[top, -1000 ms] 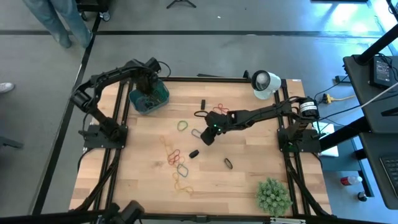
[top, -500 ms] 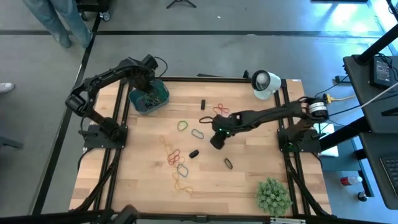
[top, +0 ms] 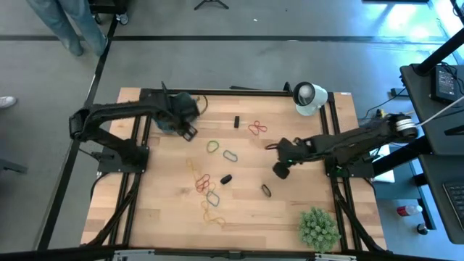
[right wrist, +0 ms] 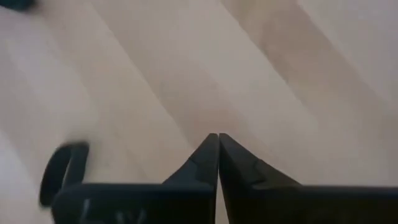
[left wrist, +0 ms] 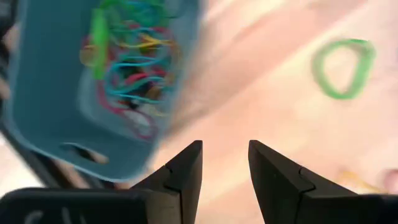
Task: Pick and place rubber bands into bin
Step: Put the top yellow rubber band into the bin
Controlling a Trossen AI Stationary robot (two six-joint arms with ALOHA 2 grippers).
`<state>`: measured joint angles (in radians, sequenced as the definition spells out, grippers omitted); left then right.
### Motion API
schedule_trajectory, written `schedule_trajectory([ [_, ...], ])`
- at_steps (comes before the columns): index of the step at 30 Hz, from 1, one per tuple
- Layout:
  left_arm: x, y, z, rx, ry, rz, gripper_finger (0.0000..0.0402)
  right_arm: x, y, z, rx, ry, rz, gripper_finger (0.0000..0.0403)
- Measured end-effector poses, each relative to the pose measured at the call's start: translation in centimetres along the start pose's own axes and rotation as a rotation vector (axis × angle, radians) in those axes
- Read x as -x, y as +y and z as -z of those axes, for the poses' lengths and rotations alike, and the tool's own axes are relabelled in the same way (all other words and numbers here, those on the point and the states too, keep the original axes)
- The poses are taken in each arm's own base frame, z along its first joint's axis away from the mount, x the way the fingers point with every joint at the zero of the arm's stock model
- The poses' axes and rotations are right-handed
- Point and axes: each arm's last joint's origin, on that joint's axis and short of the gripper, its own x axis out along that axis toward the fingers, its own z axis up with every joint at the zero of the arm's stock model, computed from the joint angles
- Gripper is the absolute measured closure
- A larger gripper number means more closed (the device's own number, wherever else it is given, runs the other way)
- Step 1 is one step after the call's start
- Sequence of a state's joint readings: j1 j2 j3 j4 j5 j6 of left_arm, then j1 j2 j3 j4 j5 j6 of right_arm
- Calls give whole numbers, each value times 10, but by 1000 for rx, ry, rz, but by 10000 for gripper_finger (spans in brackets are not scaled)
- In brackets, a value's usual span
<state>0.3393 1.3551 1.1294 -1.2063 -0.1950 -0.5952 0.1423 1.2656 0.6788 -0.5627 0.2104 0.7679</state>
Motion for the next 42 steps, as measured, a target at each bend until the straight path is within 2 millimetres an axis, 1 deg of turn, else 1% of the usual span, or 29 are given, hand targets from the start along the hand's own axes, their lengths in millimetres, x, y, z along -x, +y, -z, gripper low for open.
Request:
schedule_trajectory([
  [3,3,-28,13,-29,-36,31,276,9,-10,13,-30,-38,-52,395],
  [7,2,-59,30,-185,-75,49,277,20,-22,23,-19,-82,-97,399],
  [10,-3,-77,40,-286,-63,68,279,27,-26,25,8,-114,-124,393],
  [13,-13,-91,46,-321,-13,72,283,32,-27,24,44,-144,-146,389],
  [16,-27,-104,49,-266,57,92,286,35,-28,24,70,-158,-155,388],
  [21,-54,-122,48,-10,200,113,288,35,-28,24,76,-156,-153,387],
  [24,-67,-133,46,87,220,143,288,35,-28,24,76,-156,-152,387],
  [28,-78,-142,43,172,227,163,288,35,-29,24,71,-152,-150,387],
  [35,-92,-146,46,243,262,105,286,35,-29,24,73,-151,-151,387],
  [42,-93,-147,49,287,250,86,296,35,-29,25,89,-152,-150,387],
])
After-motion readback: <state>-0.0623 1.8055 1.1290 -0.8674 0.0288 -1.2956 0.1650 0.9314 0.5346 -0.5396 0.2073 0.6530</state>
